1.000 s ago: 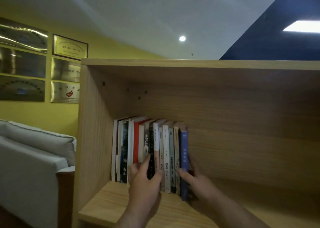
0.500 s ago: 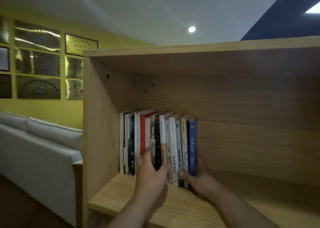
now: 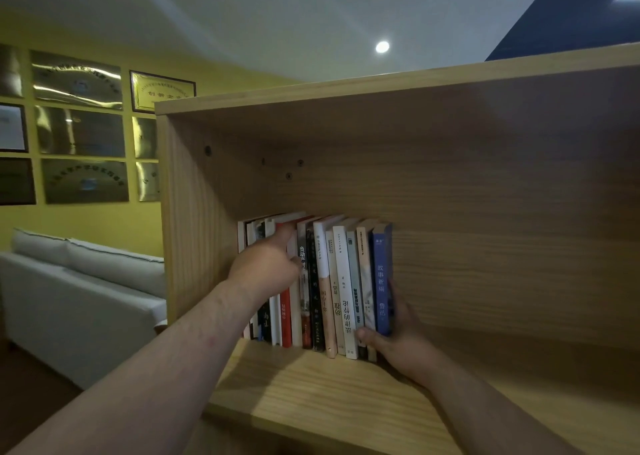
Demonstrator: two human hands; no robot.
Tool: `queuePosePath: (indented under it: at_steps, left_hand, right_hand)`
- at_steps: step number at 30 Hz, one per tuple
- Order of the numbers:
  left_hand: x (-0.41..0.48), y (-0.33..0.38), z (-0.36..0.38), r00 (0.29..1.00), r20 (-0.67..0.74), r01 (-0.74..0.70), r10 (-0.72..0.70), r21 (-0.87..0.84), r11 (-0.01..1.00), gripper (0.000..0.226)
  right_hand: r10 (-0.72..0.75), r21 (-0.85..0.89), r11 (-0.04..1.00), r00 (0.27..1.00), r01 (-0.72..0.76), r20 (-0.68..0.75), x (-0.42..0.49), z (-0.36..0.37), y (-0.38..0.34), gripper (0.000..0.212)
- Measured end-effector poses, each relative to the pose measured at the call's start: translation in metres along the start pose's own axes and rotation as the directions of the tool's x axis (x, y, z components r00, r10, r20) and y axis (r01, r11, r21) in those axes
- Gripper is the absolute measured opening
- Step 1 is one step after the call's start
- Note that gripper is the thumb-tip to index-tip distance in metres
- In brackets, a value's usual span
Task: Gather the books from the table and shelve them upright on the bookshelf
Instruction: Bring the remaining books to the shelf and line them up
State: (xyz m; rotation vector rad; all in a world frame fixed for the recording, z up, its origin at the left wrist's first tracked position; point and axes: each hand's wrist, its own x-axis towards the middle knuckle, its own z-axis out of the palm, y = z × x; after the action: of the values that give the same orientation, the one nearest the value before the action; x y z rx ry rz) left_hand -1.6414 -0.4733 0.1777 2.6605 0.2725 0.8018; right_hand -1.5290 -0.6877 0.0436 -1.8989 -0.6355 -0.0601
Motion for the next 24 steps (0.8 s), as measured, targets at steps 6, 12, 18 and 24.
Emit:
queuePosePath:
  at_steps: [6,12,18,24]
  left_hand:
    - [-0.006,0.003,0.008,0.981,-0.184,-0.051,0.062,0.066,0.997,0.055]
    - [-0.01,0.011,0.005,0.965,-0.259,-0.064,0.036,-0.102,0.993,0.038]
    - [-0.037,0.004,0.007,0.941,-0.336,-0.06,-0.048,-0.303,0.951,0.041]
    - [-0.064,-0.007,0.057,0.969,-0.138,0.112,-0.206,-0.497,0.861,0.035]
  right_hand:
    - [0.013,-0.012,1.0,1.0,-0.013,-0.004,0.0,0.0,0.0,0.139]
    - [-0.005,-0.031,1.0,1.0,0.004,0.0,0.001,0.0,0.001,0.138]
    - [-0.023,-0.038,0.999,1.0,0.023,0.008,-0.001,0.0,-0.003,0.13]
    - [0.009,0.005,1.0,1.0,-0.009,-0.023,-0.005,0.001,-0.007,0.126]
